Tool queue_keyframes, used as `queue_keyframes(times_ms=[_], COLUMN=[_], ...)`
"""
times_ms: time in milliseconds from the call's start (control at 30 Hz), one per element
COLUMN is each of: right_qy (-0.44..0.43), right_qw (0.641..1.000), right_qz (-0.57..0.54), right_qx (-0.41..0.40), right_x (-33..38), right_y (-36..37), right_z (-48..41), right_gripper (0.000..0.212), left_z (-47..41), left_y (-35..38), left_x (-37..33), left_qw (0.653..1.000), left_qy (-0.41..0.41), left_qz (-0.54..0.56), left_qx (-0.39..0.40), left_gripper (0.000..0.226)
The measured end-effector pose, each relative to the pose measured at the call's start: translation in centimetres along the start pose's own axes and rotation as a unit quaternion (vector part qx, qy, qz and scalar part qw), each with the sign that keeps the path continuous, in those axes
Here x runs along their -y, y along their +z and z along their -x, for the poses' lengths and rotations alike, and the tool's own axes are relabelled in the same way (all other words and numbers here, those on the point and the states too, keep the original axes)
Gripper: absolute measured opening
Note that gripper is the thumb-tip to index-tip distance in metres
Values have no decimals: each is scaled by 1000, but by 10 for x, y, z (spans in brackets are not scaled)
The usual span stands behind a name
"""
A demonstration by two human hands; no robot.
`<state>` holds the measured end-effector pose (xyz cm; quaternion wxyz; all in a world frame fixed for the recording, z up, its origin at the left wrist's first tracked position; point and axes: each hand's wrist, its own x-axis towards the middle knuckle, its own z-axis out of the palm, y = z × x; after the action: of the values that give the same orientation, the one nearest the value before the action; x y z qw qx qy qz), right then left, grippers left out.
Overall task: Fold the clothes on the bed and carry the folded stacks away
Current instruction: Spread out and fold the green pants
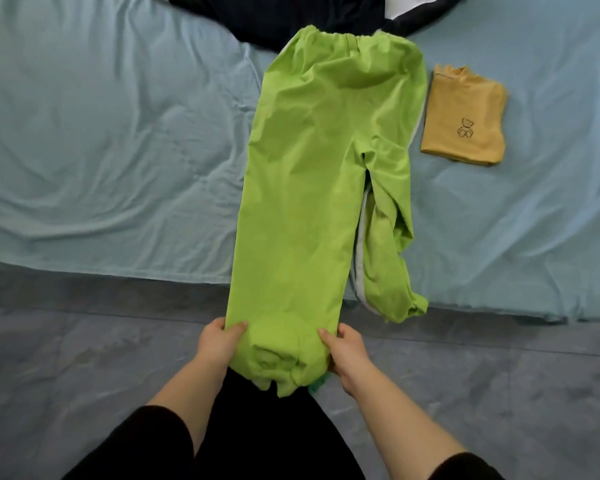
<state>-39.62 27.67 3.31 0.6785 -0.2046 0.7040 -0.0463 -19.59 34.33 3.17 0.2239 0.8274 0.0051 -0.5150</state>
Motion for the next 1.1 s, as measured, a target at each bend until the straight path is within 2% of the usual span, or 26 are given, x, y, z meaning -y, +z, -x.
queue_keyframes(times_ms=[133, 233, 300, 367, 400, 467, 533, 567, 600, 667, 767, 800, 867, 933, 967, 1033, 1067, 1100], right_qy=[-3, -13, -66, -150, -187, -198, -141, -99, -66, -50, -112, -139, -200, -272, -291, -298, -290, -279], right_qw=[998, 989, 971, 934, 903, 847, 838, 844, 848, 862, 875, 861, 810, 789, 800, 848, 879, 913], right_qz=[57, 143, 218, 285, 321, 385, 422, 434, 444, 436, 393, 413, 493, 516, 502, 434, 377, 295], right_qx=[-17, -41, -72, -156, -216, -308, -317, -301, -283, -255, -258, -262, -246, -192, -150, -59, -31, -35], right_x=[-8, -7, 8, 29, 42, 64, 79, 84, 88, 92, 97, 97, 94, 85, 79, 70, 68, 71], right_y=[-5, -17, -29, -46, -56, -73, -85, -87, -88, -88, -87, -87, -88, -86, -86, -94, -102, -114], right_z=[-10, -14, -17, -19, -21, -27, -36, -41, -46, -54, -47, -41, -21, -2, 7, 21, 25, 26], right_gripper=[16, 6, 9, 5, 9, 34, 66, 76, 77, 57, 26, 23, 22, 22, 22, 21, 18, 19], left_z=[-12, -23, -28, -27, -25, -20, -16, -13, -10, -2, 11, 17, 29, 45, 51, 58, 59, 60], left_y=[2, 4, 9, 14, 19, 32, 51, 62, 72, 95, 129, 140, 165, 188, 199, 215, 221, 226], left_x=[7, 10, 4, -9, -18, -34, -50, -58, -67, -84, -106, -112, -120, -126, -127, -125, -124, -123], left_qw=[998, 999, 998, 996, 995, 993, 989, 987, 984, 977, 963, 957, 946, 937, 937, 952, 961, 969], left_qy=[19, -5, 13, 46, 61, 74, 79, 83, 87, 92, 99, 98, 77, 42, 40, 50, 54, 51], left_qz=[-57, -35, -34, -39, -44, -56, -71, -77, -81, -88, -81, -72, -26, 18, 25, 27, 32, 37], left_qx=[-4, 26, 58, 67, 63, 66, 98, 117, 135, 171, 238, 263, 315, 347, 346, 300, 268, 240], left_gripper=[20, 27, 37, 49, 56, 62, 59, 56, 52, 43, 39, 40, 35, 24, 29, 43, 44, 43])
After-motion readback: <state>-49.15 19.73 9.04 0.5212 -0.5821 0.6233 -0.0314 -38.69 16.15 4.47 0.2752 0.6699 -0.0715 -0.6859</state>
